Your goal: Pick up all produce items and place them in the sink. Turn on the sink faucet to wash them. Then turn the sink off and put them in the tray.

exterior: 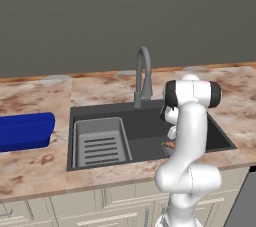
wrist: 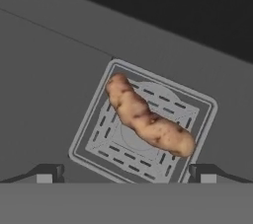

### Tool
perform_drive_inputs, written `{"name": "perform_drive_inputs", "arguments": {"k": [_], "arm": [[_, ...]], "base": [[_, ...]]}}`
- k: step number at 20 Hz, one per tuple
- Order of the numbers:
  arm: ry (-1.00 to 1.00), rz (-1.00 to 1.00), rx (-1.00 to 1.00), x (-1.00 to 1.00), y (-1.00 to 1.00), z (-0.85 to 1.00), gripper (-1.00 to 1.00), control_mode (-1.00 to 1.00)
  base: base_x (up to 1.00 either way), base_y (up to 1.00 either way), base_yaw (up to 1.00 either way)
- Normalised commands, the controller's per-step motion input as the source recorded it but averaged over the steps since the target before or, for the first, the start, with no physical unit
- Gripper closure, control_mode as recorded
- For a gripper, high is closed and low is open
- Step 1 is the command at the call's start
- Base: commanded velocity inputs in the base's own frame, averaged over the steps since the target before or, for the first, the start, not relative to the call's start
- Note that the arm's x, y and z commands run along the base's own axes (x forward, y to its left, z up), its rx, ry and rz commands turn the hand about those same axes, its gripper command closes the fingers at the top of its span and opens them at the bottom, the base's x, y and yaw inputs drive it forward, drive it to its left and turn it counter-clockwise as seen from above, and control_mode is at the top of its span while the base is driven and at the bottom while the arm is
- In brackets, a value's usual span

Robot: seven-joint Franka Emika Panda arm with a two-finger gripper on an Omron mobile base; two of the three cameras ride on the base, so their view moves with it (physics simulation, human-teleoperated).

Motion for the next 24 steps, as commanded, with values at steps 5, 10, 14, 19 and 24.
{"name": "perform_drive_inputs", "arguments": {"k": [5,10,14,19,24], "arm": [[0.00,0.02,0.00,0.15,-0.04,-0.17,-1.00,-1.00],[0.00,0.01,0.00,0.11,-0.03,-0.19,-1.00,-1.00],[0.00,0.01,0.00,0.11,0.00,-0.21,-1.00,-1.00],[0.00,0.01,0.00,0.08,0.00,-0.19,-1.00,-1.00],[0.00,0.01,0.00,0.00,0.00,-0.19,-1.00,-1.00]], "base": [[0.00,0.00,0.00],[0.00,0.00,0.00],[0.00,0.00,0.00],[0.00,0.00,0.00],[0.00,0.00,0.00]]}}
